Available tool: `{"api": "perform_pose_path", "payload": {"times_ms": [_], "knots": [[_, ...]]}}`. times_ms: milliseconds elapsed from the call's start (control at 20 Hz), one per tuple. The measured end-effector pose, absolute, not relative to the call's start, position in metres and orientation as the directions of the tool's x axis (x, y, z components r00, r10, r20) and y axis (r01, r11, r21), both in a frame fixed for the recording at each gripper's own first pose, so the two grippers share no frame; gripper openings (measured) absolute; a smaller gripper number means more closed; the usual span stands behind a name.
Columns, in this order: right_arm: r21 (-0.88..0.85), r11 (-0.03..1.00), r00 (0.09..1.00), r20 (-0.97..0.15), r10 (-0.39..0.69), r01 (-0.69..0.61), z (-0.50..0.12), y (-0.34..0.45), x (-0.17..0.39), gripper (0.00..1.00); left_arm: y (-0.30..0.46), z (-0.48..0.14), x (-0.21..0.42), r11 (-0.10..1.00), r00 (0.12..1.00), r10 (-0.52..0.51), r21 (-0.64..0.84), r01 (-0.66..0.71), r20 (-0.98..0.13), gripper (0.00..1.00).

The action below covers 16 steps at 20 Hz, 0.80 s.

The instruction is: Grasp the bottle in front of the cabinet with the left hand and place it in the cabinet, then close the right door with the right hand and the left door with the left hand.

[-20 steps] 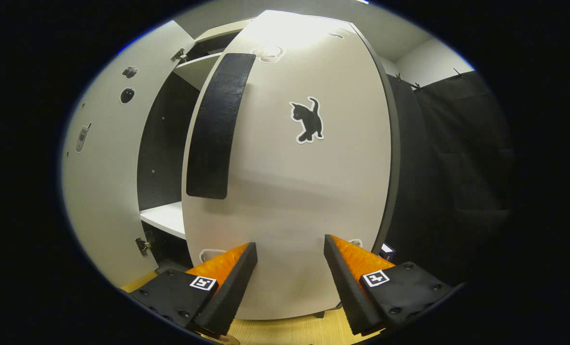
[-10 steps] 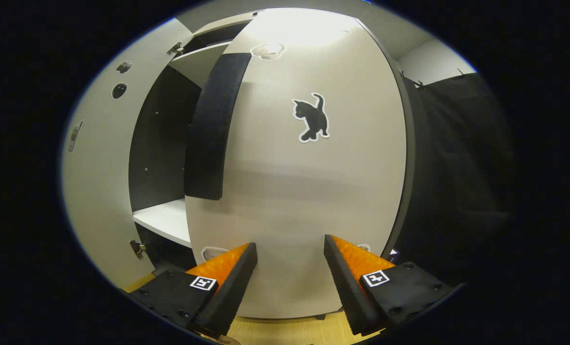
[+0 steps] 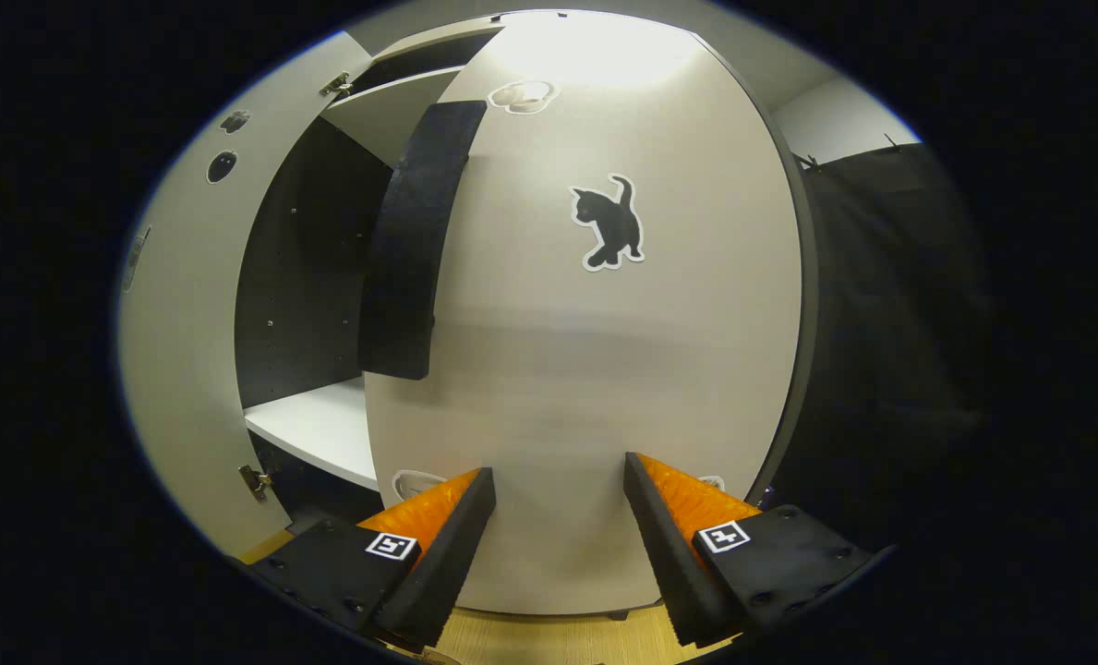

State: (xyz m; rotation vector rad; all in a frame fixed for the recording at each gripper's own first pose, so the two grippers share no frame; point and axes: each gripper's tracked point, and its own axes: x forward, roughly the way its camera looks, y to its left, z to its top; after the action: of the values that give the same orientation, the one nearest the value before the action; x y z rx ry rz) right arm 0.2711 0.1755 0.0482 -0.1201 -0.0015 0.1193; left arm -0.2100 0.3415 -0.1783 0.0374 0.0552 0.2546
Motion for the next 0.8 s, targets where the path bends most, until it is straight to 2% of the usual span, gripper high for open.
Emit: {"api": "perform_pose_path", "payload": {"times_ms": [300,400,800], "knots": [[-0.112,0.986,0.992,-0.026,0.125,-0.127,0.045,0.163,0.255,0.95,0.343,-0.182,-0.208,0.968,0.967,0.249,0.02,-0.248,-0.056,0.94],[-0.116,0.985,0.992,-0.014,0.127,-0.127,0.051,0.157,0.244,0.95,0.342,-0.183,-0.208,0.97,0.968,0.244,0.026,-0.243,-0.056,0.92],[-0.118,0.986,0.99,0.058,0.127,-0.12,0.088,0.131,0.2,0.95,0.307,-0.19,-0.205,0.985,0.983,0.172,0.029,-0.17,-0.071,0.94]]}}
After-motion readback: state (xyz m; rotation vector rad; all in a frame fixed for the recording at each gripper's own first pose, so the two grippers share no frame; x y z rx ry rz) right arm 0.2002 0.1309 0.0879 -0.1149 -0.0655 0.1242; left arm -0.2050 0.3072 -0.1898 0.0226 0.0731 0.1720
